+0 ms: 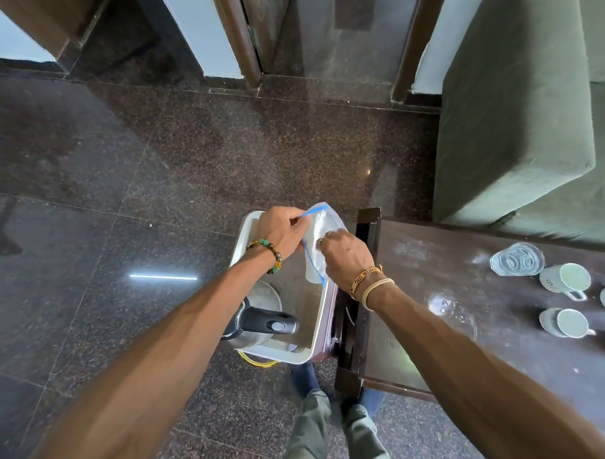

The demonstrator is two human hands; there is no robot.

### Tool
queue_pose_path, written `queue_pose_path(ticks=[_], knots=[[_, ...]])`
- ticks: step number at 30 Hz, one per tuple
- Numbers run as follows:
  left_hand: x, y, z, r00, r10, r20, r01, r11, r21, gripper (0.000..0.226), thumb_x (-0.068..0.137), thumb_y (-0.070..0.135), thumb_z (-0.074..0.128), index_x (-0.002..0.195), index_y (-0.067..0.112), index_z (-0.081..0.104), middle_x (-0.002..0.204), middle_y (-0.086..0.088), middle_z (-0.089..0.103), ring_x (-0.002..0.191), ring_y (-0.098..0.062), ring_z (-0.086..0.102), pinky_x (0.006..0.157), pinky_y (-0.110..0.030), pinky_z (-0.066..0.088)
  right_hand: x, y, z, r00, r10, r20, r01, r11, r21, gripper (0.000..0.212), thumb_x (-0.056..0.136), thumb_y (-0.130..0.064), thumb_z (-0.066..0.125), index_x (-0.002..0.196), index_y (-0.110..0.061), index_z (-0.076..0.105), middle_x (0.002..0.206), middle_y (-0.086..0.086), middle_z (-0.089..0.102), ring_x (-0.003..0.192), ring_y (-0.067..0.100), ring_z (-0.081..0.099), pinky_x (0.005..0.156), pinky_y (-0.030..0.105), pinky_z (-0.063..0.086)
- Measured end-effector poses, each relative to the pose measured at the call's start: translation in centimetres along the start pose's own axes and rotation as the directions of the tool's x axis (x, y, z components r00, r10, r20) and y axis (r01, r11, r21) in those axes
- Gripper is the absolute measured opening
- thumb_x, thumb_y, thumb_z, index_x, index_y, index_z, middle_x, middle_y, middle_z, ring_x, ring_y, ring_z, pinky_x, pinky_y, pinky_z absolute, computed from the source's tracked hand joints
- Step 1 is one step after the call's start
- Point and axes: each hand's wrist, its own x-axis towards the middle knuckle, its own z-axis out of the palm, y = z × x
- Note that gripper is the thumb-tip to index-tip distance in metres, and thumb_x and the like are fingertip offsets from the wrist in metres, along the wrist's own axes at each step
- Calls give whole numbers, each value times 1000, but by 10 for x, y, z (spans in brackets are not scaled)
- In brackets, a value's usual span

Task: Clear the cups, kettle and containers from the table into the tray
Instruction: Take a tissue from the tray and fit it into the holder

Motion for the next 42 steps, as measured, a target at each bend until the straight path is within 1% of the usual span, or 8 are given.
queue_pose_path(ticks=[4,8,11,20,27,32,37,42], knots=[[-4,-1,0,999,54,3,-54,998,35,21,83,21,55,81,15,75,57,4,67,41,0,63,42,-20,52,1,0,-2,957,278,84,-287,950,124,17,86,-4,52,100,-3,61,106,15,64,101,35,62,75,36,49],[-8,1,7,994,80,78,-83,996,34,31,85,25,53,60,7,57,50,-7,62,43,-9,65,50,-37,56,13,1,-2,873,419,250,-488,727,483,23,89,-25,61,101,-5,64,98,9,65,95,31,61,75,30,47],[-9,3,13,993,78,92,-80,997,22,34,85,30,52,55,13,54,48,-2,64,43,-10,65,53,-38,57,18,-1,0,829,471,300,-539,532,653,18,84,-24,67,75,-12,58,76,-2,58,80,23,56,68,27,48],[-18,14,17,991,52,122,-40,995,-95,15,74,35,57,67,33,71,49,4,67,44,-9,66,53,-22,55,26,0,16,825,430,366,-554,488,675,21,92,-9,48,84,2,64,85,15,65,81,27,60,86,41,52],[-27,22,20,960,88,266,-20,968,-250,35,73,51,73,93,23,76,59,0,72,50,-15,70,50,-22,54,22,2,18,778,383,497,-486,-134,864,38,102,-8,30,68,-17,42,42,-8,54,50,10,53,60,25,40],[-2,-5,-5,964,-28,-266,-6,992,-127,51,77,63,60,111,26,68,106,3,71,98,-13,66,86,-38,55,16,14,12,856,133,500,-383,-488,785,34,94,-1,52,128,-3,56,119,19,62,110,39,58,98,55,45],[9,-39,-26,888,-396,233,460,752,-472,37,85,46,69,95,12,72,104,-9,74,84,-22,72,66,-27,58,12,30,10,900,-49,433,-379,-577,724,48,90,-7,63,137,-15,54,134,20,58,119,41,58,89,55,51],[4,-57,-22,933,-314,176,352,695,-626,10,90,22,67,95,15,73,93,-4,74,89,-22,67,79,-38,60,2,21,21,890,-68,450,-400,-589,702,50,93,-4,60,140,-17,50,138,18,56,123,41,55,96,64,46]])
